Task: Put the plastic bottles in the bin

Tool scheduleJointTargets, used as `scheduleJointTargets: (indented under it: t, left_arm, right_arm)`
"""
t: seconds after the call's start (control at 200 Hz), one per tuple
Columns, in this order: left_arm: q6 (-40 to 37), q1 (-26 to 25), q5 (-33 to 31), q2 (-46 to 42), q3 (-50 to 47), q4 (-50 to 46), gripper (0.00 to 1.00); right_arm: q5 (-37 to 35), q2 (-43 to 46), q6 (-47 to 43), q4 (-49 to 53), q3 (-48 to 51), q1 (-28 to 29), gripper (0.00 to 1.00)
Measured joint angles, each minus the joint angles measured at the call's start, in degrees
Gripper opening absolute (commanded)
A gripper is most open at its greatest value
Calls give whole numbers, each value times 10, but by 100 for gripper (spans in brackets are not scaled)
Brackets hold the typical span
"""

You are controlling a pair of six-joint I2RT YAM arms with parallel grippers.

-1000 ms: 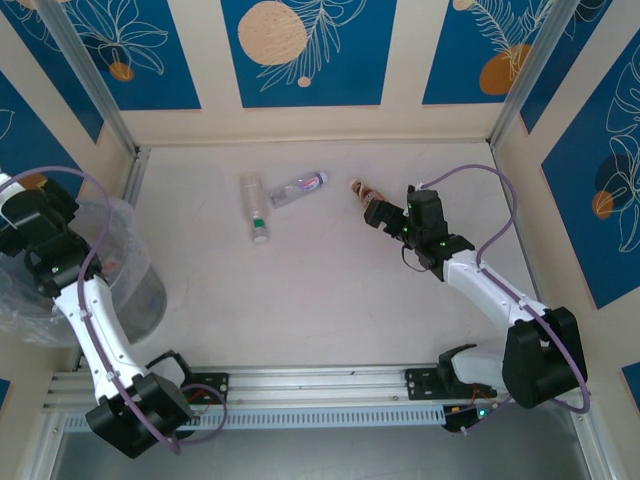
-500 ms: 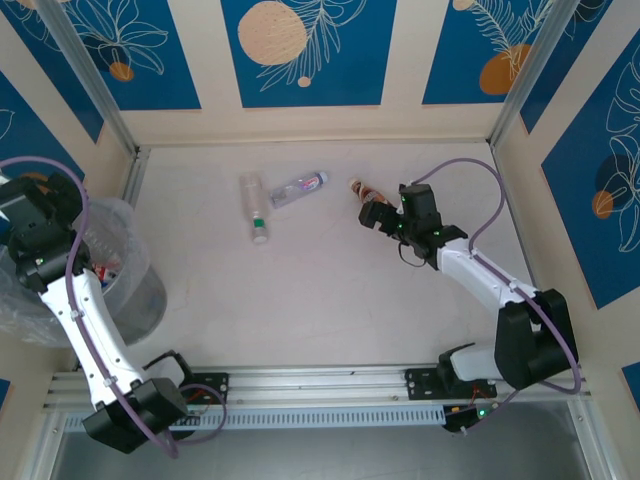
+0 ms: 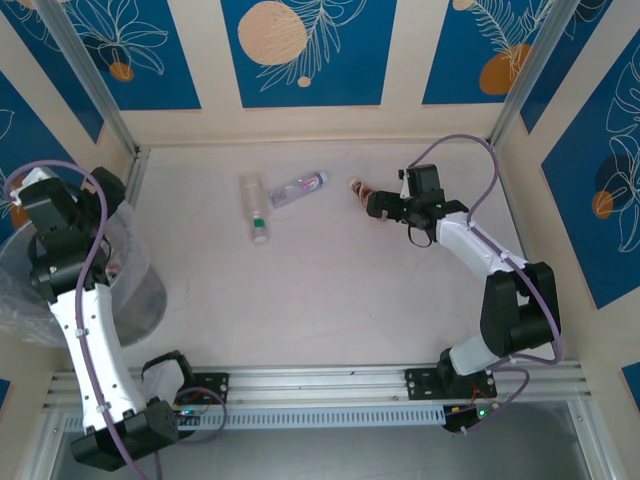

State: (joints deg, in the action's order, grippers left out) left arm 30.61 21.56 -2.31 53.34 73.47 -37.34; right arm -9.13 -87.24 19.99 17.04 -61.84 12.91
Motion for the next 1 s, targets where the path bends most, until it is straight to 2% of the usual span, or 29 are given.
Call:
scheduleJointTargets:
  t: [0.155, 0.27, 0.615, 0.79, 1.0]
  left_arm:
    - [10, -76, 1, -35, -8, -1, 99]
    - [14, -111, 3, -38, -8, -5, 99]
    - [21, -235, 4, 12, -8, -11, 99]
    - [24, -271, 4, 23, -7, -9, 99]
    - [30, -279, 11, 25, -6, -9, 99]
  right_arm:
    - [19, -35, -41, 25, -36, -18, 99]
    - [33, -71, -73, 51, -67, -28, 99]
    - [42, -184, -154, 150, -184, -55, 99]
    - [85, -257, -194, 200, -265, -63, 99]
    - [116, -352, -220, 257, -370, -63, 100]
